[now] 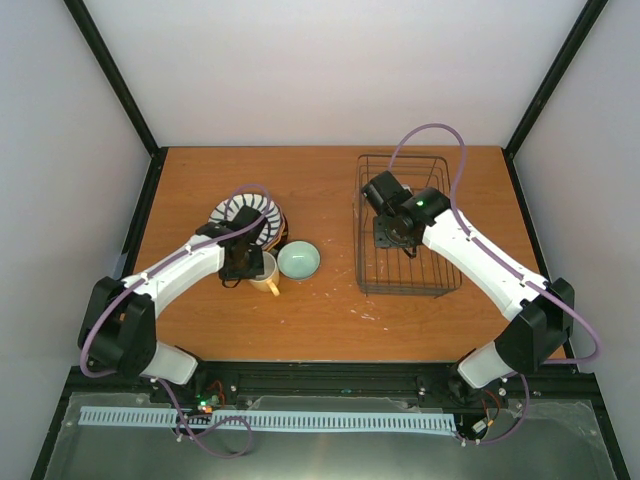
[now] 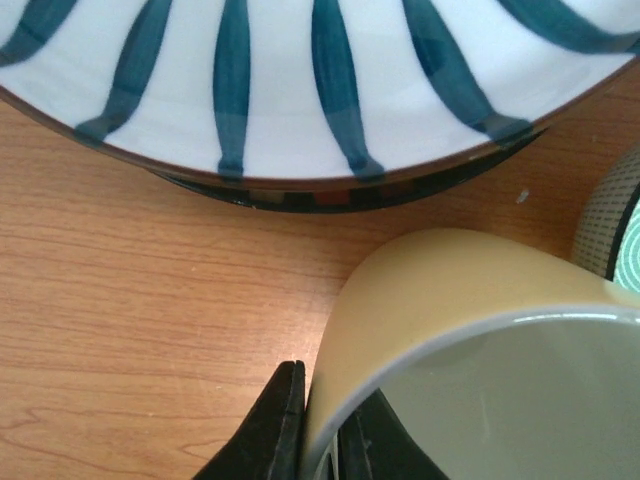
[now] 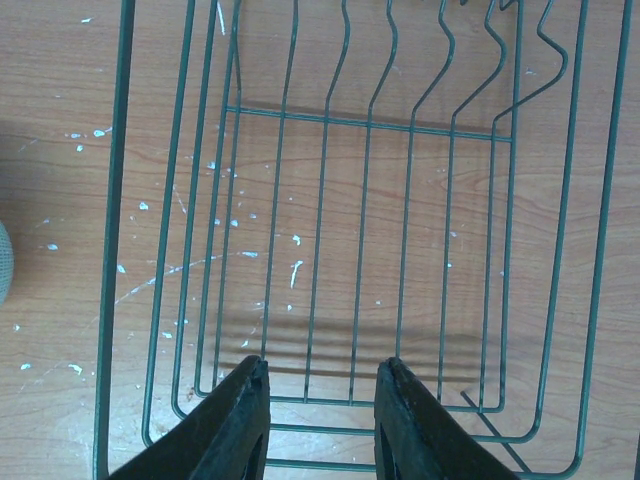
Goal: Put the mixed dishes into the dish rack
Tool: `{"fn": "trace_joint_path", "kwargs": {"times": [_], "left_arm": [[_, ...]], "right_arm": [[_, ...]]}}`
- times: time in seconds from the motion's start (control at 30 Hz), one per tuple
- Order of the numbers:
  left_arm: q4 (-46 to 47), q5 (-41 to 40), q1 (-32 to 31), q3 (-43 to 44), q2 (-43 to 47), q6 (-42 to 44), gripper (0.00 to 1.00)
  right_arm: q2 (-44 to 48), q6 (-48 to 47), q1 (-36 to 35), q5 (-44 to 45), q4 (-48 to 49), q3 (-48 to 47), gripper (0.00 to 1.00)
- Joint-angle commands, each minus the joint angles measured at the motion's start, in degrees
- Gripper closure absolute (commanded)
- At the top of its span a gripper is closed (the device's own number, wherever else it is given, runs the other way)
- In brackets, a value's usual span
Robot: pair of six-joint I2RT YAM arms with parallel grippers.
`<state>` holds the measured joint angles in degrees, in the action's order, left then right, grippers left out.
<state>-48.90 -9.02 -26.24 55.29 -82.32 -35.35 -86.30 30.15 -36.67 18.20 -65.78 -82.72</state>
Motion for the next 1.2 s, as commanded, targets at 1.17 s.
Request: {"fn": "trace_joint_path", "kwargs": {"times": [1.17], "left_arm": [[76.2,14.9,-0.6,-17.0,38.5,5.2,0.99]], "right_arm": [[12.8,49.4,4.9,-67.8,115.8,39.1,0.49]]}}
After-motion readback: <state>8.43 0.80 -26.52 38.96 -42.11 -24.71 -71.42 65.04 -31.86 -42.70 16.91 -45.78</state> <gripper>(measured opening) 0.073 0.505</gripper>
